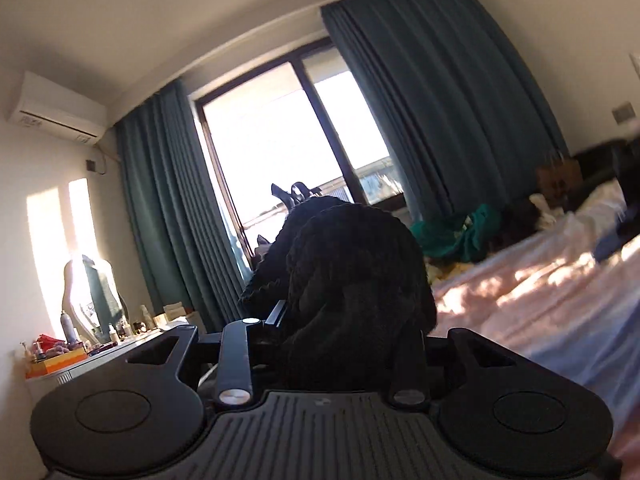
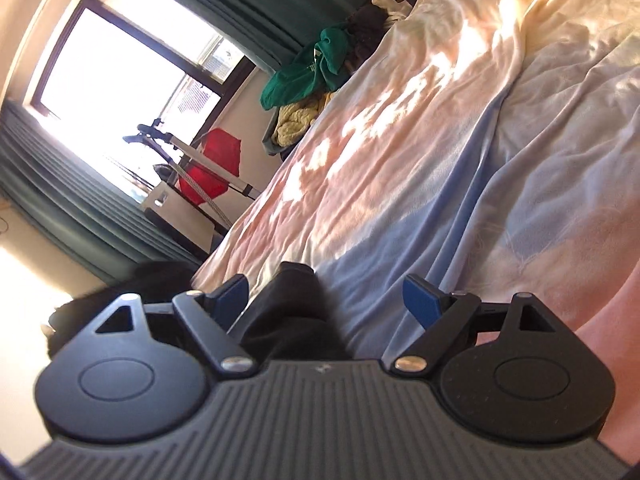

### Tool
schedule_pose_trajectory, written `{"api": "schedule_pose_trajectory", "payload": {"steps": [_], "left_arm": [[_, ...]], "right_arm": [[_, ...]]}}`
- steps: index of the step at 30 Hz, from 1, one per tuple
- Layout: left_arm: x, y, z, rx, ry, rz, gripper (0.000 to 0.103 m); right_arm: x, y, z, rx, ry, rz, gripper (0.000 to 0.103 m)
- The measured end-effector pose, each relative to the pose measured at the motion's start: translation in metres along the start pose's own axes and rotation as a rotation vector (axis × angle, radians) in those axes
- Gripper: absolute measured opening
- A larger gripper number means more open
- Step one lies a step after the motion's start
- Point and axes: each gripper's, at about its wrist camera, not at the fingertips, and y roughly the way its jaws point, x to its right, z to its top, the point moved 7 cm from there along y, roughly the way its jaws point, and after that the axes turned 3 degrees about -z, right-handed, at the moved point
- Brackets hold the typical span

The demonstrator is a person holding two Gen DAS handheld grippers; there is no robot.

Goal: Fold clothes

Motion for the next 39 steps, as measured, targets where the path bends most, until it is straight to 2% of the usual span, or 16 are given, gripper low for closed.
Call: {"api": "schedule_pose_trajectory", "payload": {"steps": [1, 3, 5, 7, 11, 14, 16, 17, 20, 24, 26, 29, 31, 34, 37, 39], "left_arm": [[0.014, 0.003, -0.009, -0.025, 0.036, -0.013, 0.044], [0.029, 0.008, -0.019, -0.044, 0.095, -0.012, 0.053], [0.028, 0.013, -0.021, -0.052, 0.137, 0.002, 0.07], [0.016, 0.017, -0.025, -0.079, 0.16, -0.05, 0.082], [-0.016, 0.014, -0.034, -0.142, 0.257, -0.178, 0.088], [-0.057, 0.002, -0.046, -0.157, 0.287, -0.22, 0.093], [-0.079, 0.001, -0.055, -0.182, 0.256, -0.216, 0.093], [-0.092, 0.001, -0.061, -0.197, 0.222, -0.212, 0.093], [-0.128, 0.006, -0.082, -0.293, 0.015, -0.197, 0.093], [-0.164, 0.027, -0.103, -0.431, -0.276, -0.196, 0.094], [-0.176, 0.035, -0.106, -0.433, -0.316, -0.197, 0.094], [-0.178, 0.035, -0.109, -0.41, -0.253, -0.18, 0.095], [-0.172, 0.029, -0.108, -0.389, -0.201, -0.168, 0.095], [-0.163, 0.025, -0.105, -0.338, -0.134, -0.149, 0.096], [-0.159, 0.026, -0.102, -0.319, -0.121, -0.146, 0.096], [-0.16, 0.028, -0.099, -0.306, -0.136, -0.152, 0.096]], "right_arm": [[0.003, 0.001, 0.003, 0.004, 0.014, 0.007, 0.087], [0.006, 0.005, 0.004, -0.006, 0.032, 0.029, 0.087], [0.003, 0.01, 0.001, -0.039, 0.044, 0.078, 0.087], [-0.004, 0.015, -0.003, -0.075, 0.049, 0.136, 0.087], [-0.025, 0.02, -0.011, -0.137, 0.045, 0.256, 0.087], [-0.036, 0.019, -0.014, -0.158, 0.039, 0.297, 0.086], [-0.04, 0.02, -0.016, -0.185, 0.02, 0.282, 0.085], [-0.042, 0.023, -0.017, -0.2, 0.007, 0.275, 0.08], [-0.054, 0.04, -0.019, -0.243, -0.058, 0.276, 0.075], [-0.068, 0.067, -0.026, -0.345, -0.101, 0.293, 0.075], [-0.077, 0.072, -0.034, -0.365, -0.153, 0.29, 0.075], [-0.092, 0.08, -0.054, -0.403, -0.234, 0.307, 0.075], [-0.101, 0.089, -0.06, -0.394, -0.269, 0.306, 0.074], [-0.112, 0.102, -0.066, -0.373, -0.306, 0.301, 0.064], [-0.11, 0.108, -0.064, -0.352, -0.292, 0.299, 0.023], [-0.107, 0.106, -0.059, -0.34, -0.271, 0.294, 0.018]]}}
